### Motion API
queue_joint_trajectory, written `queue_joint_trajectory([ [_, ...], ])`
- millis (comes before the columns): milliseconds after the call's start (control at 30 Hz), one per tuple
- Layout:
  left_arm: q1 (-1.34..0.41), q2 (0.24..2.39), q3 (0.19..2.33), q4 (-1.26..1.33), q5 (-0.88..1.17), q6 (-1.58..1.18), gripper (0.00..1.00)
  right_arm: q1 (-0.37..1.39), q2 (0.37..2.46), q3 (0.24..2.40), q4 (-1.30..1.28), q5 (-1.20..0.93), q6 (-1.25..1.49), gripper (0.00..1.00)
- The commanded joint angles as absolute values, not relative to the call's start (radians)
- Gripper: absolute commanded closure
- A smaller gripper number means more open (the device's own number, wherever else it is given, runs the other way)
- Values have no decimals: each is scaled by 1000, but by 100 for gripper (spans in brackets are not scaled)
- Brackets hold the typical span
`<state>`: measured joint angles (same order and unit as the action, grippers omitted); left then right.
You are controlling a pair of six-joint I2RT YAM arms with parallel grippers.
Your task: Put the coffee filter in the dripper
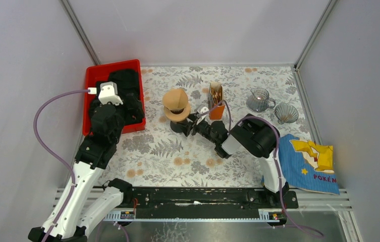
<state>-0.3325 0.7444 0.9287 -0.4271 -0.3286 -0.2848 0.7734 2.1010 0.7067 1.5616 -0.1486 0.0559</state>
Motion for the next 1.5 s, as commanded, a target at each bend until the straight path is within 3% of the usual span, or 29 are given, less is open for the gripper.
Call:
queue_joint_trajectory([
  [0, -314, 729, 918, -364, -307, -294, 0, 778, 2140, 798, 1702, -132, 44, 34],
  [133, -303, 727, 916, -363, -297, -298, 0, 778, 2172, 846, 1684, -133, 45, 33],
  [300, -293, 723, 915, -362, -287, -299, 0, 778, 2159, 839, 1681, -117, 37, 25],
  [867, -279, 721, 911, -362, -253, -301, 0, 778, 1900, 532, 1657, 24, 17, 12],
  [1200, -279, 714, 903, -363, -247, -296, 0, 774, 1561, 481, 1178, 177, 14, 10],
  [1467, -279, 709, 900, -362, -245, -298, 0, 670, 1322, 626, 590, 190, 23, 8],
])
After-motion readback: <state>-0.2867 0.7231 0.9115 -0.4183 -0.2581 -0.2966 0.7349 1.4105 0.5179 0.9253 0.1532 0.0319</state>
